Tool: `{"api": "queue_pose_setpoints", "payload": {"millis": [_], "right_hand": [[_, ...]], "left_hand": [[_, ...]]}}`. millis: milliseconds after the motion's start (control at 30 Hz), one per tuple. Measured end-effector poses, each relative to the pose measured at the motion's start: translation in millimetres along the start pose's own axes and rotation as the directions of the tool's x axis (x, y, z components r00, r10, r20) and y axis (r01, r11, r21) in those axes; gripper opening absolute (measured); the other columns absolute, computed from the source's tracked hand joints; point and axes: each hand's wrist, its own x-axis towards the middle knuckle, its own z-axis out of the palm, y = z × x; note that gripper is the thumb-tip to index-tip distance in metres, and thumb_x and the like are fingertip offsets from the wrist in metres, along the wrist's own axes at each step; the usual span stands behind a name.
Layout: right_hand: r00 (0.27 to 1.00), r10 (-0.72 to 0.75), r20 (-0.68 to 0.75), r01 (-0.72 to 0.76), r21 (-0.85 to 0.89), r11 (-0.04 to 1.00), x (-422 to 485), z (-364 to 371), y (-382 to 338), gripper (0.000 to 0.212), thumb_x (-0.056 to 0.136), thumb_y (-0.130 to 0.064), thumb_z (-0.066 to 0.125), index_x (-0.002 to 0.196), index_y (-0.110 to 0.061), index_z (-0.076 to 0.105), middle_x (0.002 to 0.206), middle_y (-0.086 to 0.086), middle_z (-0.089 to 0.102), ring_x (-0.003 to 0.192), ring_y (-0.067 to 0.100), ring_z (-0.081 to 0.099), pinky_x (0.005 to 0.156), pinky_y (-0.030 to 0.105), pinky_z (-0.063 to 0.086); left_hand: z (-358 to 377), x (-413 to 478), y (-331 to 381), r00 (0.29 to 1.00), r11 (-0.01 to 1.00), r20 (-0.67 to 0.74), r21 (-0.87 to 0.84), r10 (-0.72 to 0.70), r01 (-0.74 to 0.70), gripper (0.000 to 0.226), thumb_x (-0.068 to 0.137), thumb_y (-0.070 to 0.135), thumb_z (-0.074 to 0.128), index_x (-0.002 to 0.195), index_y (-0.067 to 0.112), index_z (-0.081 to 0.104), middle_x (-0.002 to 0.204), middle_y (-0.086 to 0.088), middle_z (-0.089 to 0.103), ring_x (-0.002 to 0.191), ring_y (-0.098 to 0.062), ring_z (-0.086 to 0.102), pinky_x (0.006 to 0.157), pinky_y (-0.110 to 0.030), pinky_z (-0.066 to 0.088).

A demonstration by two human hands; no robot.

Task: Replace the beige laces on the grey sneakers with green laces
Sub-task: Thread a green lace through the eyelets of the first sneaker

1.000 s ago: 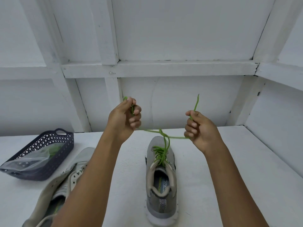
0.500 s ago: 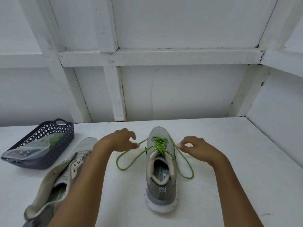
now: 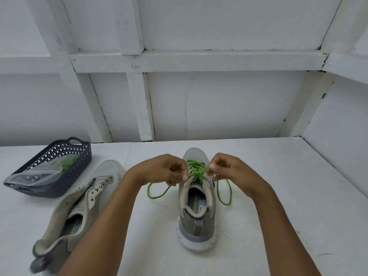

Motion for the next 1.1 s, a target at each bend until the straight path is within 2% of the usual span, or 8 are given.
{"api": "queue_pose_setpoints", "payload": {"millis": [100, 267, 367, 500, 800, 867, 967, 1100], "right_hand": [[0.998, 0.056, -0.015, -0.048, 0.333, 0.942, 4, -3, 4, 0.015, 0.098, -0.008, 0.052, 0.083, -0.007, 0.051, 0.109, 0.019, 0.071, 0.098, 0.026, 0.068, 0.083, 0.040, 0.055], [0.973, 0.213, 0.089, -0.214, -0.002, 0.977, -9, -23, 28, 0.017, 0.099, -0.006, 0.051, 0.083, -0.008, 0.057, 0.087, 0.004, 0.071, 0.088, 0.015, 0.066, 0.074, 0.030, 0.052], [0.972, 0.223, 0.080, -0.230, 0.087, 0.969, -9, -30, 29, 0.018, 0.099, -0.004, 0.050, 0.083, -0.007, 0.055, 0.078, 0.007, 0.064, 0.076, 0.018, 0.063, 0.066, 0.029, 0.049], [0.969, 0.243, 0.036, -0.245, 0.217, 0.945, 2, -26, 27, 0.022, 0.101, -0.003, 0.046, 0.080, -0.010, 0.049, 0.065, 0.004, 0.049, 0.052, 0.013, 0.038, 0.050, 0.024, 0.035], [0.967, 0.221, 0.124, -0.246, 0.252, 0.936, -4, -31, 42, 0.020, 0.097, -0.007, 0.050, 0.077, -0.009, 0.047, 0.064, 0.006, 0.050, 0.056, 0.017, 0.040, 0.053, 0.025, 0.037], [0.968, 0.201, 0.151, -0.244, 0.379, 0.893, -3, -28, 39, 0.021, 0.091, -0.018, 0.055, 0.075, -0.009, 0.045, 0.065, 0.007, 0.049, 0.059, 0.020, 0.042, 0.055, 0.027, 0.040], [0.991, 0.125, 0.043, -0.126, 0.606, 0.785, 2, -17, 26, 0.040, 0.095, -0.029, 0.049, 0.059, -0.011, 0.055, 0.072, 0.009, 0.058, 0.071, 0.025, 0.057, 0.061, 0.032, 0.049], [0.999, 0.051, -0.008, -0.028, 0.753, 0.658, 14, 3, 9, 0.047, 0.093, -0.037, 0.043, 0.054, -0.015, 0.058, 0.080, 0.014, 0.068, 0.085, 0.031, 0.069, 0.080, 0.043, 0.057]], "left_hand": [[-4, -2, -6, 0.999, 0.999, -0.046, -0.048, 0.006, -0.008, 0.015, 0.092, -0.001, 0.060, 0.086, 0.010, 0.068, 0.076, 0.002, 0.066, 0.071, -0.008, 0.061, 0.072, -0.023, 0.050], [-21, -13, -24, 0.997, 0.999, 0.074, -0.030, -0.014, 0.016, 0.017, 0.093, -0.001, 0.059, 0.085, 0.012, 0.067, 0.079, 0.001, 0.064, 0.080, -0.011, 0.062, 0.079, -0.028, 0.048], [-22, -8, -22, 0.995, 1.000, 0.097, -0.027, 0.016, -0.013, 0.012, 0.092, 0.005, 0.062, 0.085, 0.014, 0.066, 0.080, 0.000, 0.064, 0.082, -0.012, 0.061, 0.080, -0.028, 0.050], [-17, -3, -25, 0.999, 0.985, 0.029, -0.171, 0.027, -0.021, 0.008, 0.098, 0.007, 0.058, 0.090, 0.007, 0.061, 0.078, -0.005, 0.064, 0.077, -0.016, 0.062, 0.072, -0.031, 0.052], [-20, -9, -37, 0.996, 0.976, 0.080, -0.216, 0.046, -0.027, 0.015, 0.091, 0.019, 0.057, 0.087, 0.005, 0.060, 0.074, -0.004, 0.059, 0.073, -0.017, 0.058, 0.071, -0.031, 0.047], [-14, -7, -36, 0.998, 0.928, 0.049, -0.373, 0.035, -0.014, 0.019, 0.093, 0.020, 0.056, 0.080, 0.007, 0.059, 0.071, -0.006, 0.053, 0.072, -0.020, 0.056, 0.068, -0.030, 0.046], [-1, -3, -25, 0.995, 0.804, -0.104, -0.591, -0.004, -0.059, 0.038, 0.096, 0.030, 0.058, 0.064, 0.009, 0.056, 0.065, -0.007, 0.049, 0.074, -0.027, 0.057, 0.066, -0.031, 0.048], [16, 9, -8, 0.966, 0.608, -0.257, -0.774, -0.044, -0.178, 0.050, 0.093, 0.042, 0.049, 0.052, 0.015, 0.057, 0.080, -0.014, 0.069, 0.089, -0.030, 0.068, 0.078, -0.040, 0.056]]}}
